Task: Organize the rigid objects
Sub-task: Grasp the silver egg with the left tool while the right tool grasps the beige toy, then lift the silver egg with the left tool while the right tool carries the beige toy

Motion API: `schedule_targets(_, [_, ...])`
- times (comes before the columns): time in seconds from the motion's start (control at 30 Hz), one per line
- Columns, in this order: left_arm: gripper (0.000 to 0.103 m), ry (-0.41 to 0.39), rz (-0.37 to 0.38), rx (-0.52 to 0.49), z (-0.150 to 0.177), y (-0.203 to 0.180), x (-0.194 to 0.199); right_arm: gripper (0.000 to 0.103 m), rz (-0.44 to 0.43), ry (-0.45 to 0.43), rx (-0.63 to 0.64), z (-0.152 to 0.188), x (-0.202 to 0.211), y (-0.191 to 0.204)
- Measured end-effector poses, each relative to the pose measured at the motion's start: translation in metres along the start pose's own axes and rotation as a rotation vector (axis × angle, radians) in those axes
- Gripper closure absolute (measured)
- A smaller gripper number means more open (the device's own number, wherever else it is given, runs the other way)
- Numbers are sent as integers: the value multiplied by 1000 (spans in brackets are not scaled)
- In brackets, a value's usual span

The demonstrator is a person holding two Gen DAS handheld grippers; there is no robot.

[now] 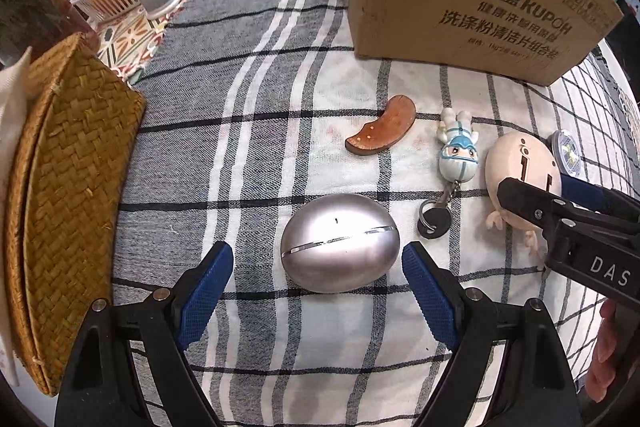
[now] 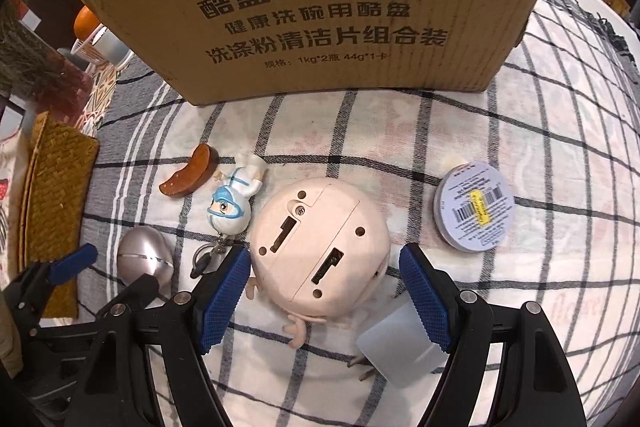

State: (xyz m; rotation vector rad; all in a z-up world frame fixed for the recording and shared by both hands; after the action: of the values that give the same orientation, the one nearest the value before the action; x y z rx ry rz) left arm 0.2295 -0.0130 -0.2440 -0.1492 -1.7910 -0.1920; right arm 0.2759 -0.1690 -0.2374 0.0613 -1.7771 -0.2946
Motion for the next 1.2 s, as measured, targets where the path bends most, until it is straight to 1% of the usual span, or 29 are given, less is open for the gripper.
schedule_targets(0.17, [16, 14, 32, 28, -1, 1, -8, 25, -2, 22, -3, -1, -11, 5])
schedule_targets(0.27, [17, 16, 37, 33, -2, 2, -12, 25, 1, 33, -12, -1, -16, 4])
schedule_targets(0.33, [22, 22, 47, 31, -1, 1, -15, 25, -2, 28, -14, -3, -18, 4])
schedule_targets(0.43, [32, 37, 65, 33, -1, -1, -22, 25, -9, 22, -15, -3, -17, 4])
schedule_targets(0.47, [34, 41, 77, 35, 0, -2, -24, 25, -10, 20, -14, -3, -18, 4])
schedule_targets(0.57, [39, 26, 78, 32, 0, -2, -25, 26, -7, 13, -10, -3, -18, 4])
schedule_targets(0.63, [39, 22, 79, 30, 0, -2, -26, 28, 2, 6, -10, -3, -16, 3])
schedule_targets(0.73, [39, 11, 76, 26, 0, -4, -26, 28, -1, 0, -15, -1, -14, 0])
schedule_targets(0.93, [39, -32, 60, 12, -2, -8, -12, 28, -3, -14, -21, 4, -9, -2])
schedule_targets(1.2, [39, -94, 45, 1, -8, -7, 14, 28, 10, -83, -9, 1, 17, -2])
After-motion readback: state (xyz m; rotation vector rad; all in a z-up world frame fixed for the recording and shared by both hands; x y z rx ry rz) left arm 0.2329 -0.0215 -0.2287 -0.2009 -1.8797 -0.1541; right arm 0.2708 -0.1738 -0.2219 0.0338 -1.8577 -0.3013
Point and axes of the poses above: each gripper's, at about its wrist camera, not at the fingertips, and x roughly against the way its jaws point, y to its left, z to its underside, the point moved 10 cm from there along -x, roughly the way its jaws point, and after that the axes turned 11 degrees about -x, right-handed, at the moved point
